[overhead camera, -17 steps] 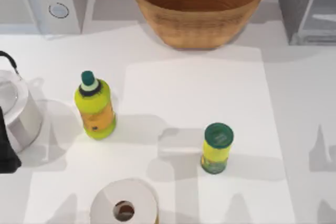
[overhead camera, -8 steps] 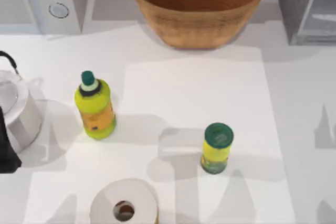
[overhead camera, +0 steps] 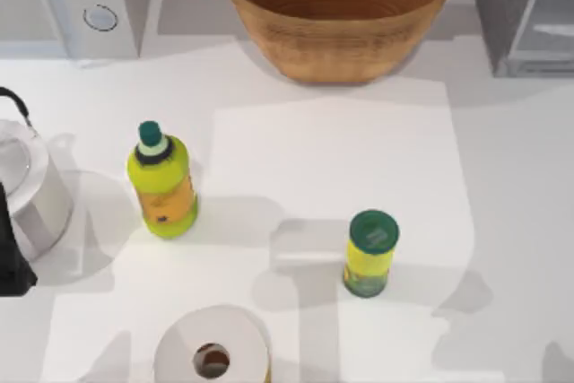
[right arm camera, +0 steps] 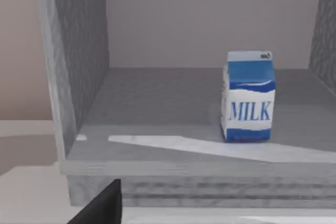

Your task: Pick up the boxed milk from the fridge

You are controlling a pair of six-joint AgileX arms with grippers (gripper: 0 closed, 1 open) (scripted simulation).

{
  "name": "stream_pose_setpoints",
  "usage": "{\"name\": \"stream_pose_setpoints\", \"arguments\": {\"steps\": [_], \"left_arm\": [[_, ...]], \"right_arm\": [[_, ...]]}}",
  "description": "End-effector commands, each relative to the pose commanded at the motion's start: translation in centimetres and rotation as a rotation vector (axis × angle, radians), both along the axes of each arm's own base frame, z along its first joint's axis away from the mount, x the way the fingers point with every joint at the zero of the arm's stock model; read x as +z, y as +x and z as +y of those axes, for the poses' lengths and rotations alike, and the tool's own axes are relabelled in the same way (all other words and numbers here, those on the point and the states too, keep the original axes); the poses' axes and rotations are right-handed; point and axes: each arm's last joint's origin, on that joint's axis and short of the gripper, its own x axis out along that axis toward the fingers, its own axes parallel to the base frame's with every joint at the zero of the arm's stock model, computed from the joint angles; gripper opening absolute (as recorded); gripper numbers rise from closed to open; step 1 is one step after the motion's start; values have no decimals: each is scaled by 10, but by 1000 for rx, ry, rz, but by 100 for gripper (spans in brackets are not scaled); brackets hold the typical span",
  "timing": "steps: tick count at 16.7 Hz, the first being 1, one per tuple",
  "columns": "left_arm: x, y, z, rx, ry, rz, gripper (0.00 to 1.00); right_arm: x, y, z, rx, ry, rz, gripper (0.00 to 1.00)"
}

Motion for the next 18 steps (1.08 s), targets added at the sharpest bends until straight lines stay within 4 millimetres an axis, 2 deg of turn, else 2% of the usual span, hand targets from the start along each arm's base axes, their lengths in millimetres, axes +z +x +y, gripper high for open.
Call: {"name": "stream_pose_setpoints", "arguments": {"steps": [6,14,16,18], "left_arm": [[0,0,0,0,0,0,100],[0,0,0,0,0,0,100],[0,0,0,0,0,0,100],[0,0,0,0,0,0,100]], "right_arm": [[-33,9,-27,2,5,4,100],[-38,10,-29,6,7,5,100],[-40,21,-27,25,27,11,100],[-45,44,-21,66,57,20,100]]}}
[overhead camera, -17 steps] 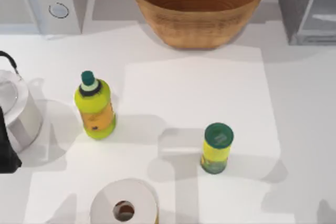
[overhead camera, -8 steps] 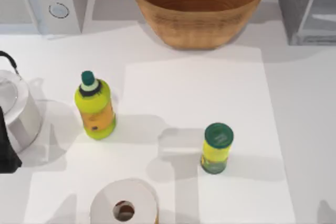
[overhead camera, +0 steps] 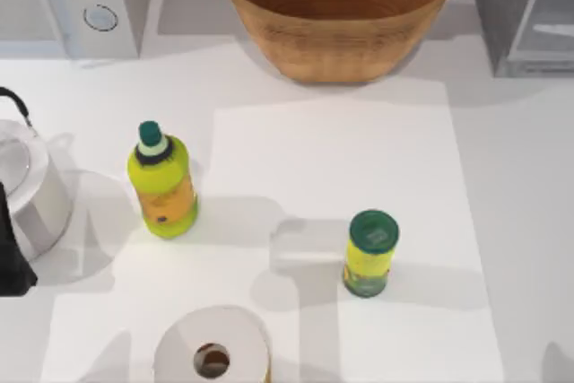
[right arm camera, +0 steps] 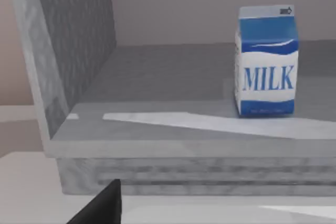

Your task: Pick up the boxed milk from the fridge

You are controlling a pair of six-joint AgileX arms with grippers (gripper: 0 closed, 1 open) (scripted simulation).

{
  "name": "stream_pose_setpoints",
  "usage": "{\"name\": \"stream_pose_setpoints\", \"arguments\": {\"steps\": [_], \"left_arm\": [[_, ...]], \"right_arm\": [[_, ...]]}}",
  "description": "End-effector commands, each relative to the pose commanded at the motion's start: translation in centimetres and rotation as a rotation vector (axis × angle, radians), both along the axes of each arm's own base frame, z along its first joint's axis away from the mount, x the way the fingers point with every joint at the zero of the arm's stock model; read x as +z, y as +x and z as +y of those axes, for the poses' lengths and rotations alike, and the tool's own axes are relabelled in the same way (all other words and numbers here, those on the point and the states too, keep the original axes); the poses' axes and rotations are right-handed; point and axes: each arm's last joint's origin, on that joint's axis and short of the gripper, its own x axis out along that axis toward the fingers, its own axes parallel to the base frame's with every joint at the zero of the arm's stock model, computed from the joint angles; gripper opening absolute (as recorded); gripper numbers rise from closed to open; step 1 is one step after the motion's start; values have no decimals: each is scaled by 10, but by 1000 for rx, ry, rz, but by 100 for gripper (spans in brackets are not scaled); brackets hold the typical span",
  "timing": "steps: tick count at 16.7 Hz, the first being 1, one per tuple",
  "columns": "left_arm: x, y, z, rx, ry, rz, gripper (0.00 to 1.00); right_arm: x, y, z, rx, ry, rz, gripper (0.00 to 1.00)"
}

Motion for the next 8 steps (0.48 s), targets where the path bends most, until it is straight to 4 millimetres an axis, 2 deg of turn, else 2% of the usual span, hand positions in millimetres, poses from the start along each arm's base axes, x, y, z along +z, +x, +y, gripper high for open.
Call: {"name": "stream_pose_setpoints", "arguments": {"steps": [2,5,8], "left_arm": [[0,0,0,0,0,0,100],[0,0,0,0,0,0,100],[0,0,0,0,0,0,100]], "right_arm": [[-6,33,7,39,24,4,100],[-11,96,14,66,24,-24,100],[-18,146,7,31,-7,-44,100]]}}
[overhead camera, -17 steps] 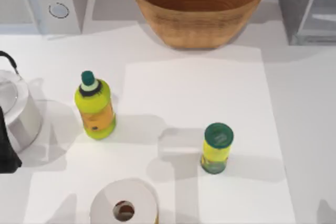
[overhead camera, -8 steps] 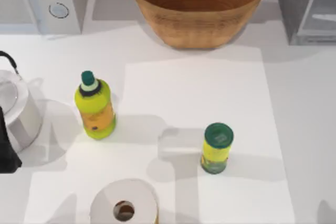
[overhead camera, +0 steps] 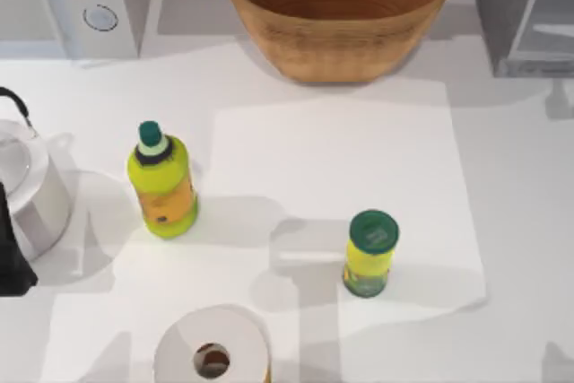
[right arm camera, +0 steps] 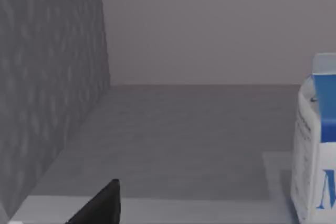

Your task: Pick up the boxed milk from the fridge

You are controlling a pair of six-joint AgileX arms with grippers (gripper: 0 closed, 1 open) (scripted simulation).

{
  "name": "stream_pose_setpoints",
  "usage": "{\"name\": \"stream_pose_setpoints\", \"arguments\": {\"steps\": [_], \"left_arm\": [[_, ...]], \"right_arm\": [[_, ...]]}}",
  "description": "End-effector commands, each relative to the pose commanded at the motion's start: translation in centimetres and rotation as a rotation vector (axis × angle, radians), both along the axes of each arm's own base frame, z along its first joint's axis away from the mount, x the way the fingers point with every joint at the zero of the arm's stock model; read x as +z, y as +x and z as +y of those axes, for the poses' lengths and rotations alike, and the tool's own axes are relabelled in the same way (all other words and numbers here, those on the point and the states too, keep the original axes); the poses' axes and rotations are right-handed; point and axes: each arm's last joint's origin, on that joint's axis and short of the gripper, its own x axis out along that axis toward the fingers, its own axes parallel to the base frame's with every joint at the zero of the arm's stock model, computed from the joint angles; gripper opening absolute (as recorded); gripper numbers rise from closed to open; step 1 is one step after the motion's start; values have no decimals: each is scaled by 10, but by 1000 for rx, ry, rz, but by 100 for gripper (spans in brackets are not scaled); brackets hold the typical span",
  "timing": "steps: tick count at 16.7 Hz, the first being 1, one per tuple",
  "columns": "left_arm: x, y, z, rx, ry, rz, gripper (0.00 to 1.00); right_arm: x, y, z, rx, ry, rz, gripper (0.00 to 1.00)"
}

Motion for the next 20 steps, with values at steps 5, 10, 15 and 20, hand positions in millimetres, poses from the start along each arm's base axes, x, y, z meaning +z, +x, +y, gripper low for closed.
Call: {"name": "stream_pose_setpoints", "arguments": {"steps": [5,10,15,20], "left_arm": [[0,0,0,0,0,0,100],[0,0,0,0,0,0,100],[0,0,0,0,0,0,100],[0,0,0,0,0,0,100]], "right_arm": [[-13,30,-28,-96,-55,22,100],[-12,31,-27,-93,-56,21,100],[-12,60,-11,-98,-56,23,100],[-12,88,-22,-102,-56,23,100]]}}
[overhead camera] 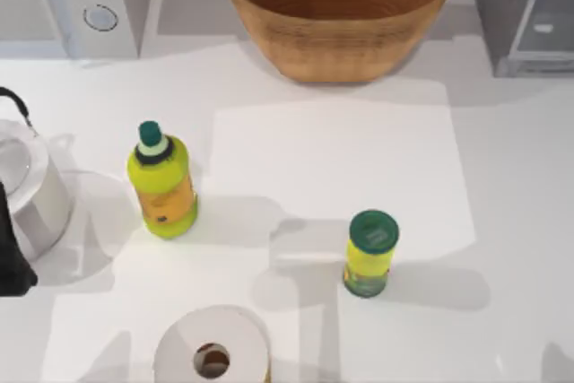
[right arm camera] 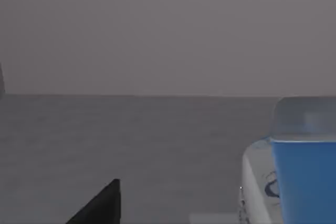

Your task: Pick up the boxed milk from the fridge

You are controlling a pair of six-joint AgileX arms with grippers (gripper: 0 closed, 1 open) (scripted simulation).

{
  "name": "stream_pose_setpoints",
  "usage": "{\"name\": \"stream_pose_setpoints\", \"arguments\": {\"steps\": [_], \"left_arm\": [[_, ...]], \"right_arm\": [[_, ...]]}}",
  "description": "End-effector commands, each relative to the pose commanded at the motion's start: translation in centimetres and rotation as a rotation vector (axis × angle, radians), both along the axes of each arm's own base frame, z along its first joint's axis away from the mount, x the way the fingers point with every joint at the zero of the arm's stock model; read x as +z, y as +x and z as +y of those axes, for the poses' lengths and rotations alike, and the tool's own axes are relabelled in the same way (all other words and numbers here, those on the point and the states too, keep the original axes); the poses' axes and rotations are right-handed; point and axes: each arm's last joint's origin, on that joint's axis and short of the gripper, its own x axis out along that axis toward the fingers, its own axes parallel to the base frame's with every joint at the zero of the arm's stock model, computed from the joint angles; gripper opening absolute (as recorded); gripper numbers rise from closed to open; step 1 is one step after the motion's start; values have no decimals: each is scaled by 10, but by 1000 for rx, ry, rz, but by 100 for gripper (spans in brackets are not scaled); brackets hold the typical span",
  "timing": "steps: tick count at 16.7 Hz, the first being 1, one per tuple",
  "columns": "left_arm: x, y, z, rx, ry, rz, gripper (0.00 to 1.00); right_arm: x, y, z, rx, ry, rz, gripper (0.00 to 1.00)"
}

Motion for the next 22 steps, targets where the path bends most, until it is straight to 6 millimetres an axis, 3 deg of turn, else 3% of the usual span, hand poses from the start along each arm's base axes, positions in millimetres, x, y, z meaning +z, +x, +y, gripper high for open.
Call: {"name": "stream_pose_setpoints", "arguments": {"steps": [5,18,22], "left_arm": [[0,0,0,0,0,0,100],[0,0,0,0,0,0,100],[0,0,0,0,0,0,100]], "right_arm": [[0,2,-8,3,0,0,100],[0,2,-8,3,0,0,2],[0,2,-8,3,0,0,0]]}}
